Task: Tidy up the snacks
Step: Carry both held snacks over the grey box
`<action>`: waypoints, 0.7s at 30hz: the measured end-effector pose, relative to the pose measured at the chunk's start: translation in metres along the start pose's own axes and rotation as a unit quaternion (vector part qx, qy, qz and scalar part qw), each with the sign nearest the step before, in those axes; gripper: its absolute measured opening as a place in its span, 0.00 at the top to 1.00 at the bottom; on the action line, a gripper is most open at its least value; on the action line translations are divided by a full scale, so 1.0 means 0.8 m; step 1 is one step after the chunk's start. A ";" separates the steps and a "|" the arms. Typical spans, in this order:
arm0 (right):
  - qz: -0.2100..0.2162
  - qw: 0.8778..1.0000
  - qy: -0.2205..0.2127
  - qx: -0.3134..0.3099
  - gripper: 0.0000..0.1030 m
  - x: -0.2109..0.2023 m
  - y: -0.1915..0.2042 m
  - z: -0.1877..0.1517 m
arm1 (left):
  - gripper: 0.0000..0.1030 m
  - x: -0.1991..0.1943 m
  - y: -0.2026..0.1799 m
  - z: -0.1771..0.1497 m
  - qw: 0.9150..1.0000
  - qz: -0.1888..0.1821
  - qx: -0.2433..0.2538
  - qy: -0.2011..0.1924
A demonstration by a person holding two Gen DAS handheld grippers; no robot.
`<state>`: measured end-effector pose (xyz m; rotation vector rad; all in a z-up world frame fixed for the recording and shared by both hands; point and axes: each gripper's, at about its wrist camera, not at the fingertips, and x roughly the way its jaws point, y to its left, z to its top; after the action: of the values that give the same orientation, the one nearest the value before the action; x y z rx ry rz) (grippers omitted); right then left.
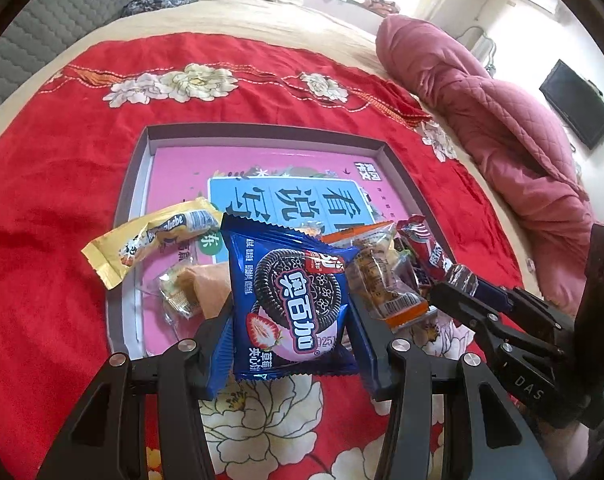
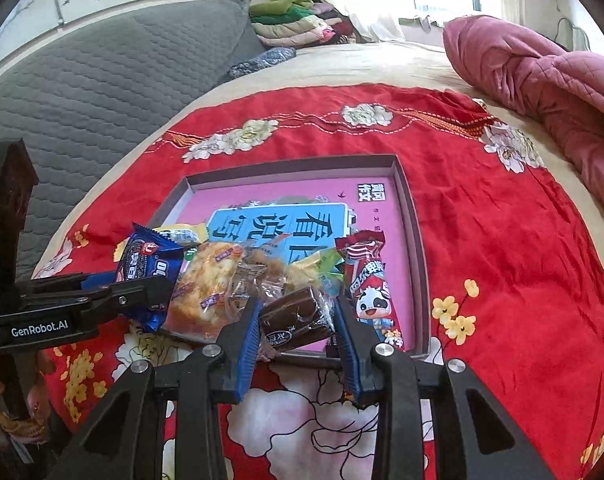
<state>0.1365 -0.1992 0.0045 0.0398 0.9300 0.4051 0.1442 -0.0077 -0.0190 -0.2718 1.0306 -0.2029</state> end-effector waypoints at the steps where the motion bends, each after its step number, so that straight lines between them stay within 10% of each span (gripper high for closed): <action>1: -0.001 1.000 0.002 0.001 0.65 0.002 0.000 0.000 | 0.49 0.001 0.001 0.001 1.000 -0.001 0.001 -0.001; 21: -0.032 0.999 0.020 0.013 0.65 0.021 0.001 0.006 | 0.49 0.015 0.016 0.009 1.000 0.000 -0.006 -0.003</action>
<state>0.1489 -0.1919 -0.0053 0.0251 0.9733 0.3346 0.1570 0.0021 -0.0296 -0.2827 1.0266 -0.1957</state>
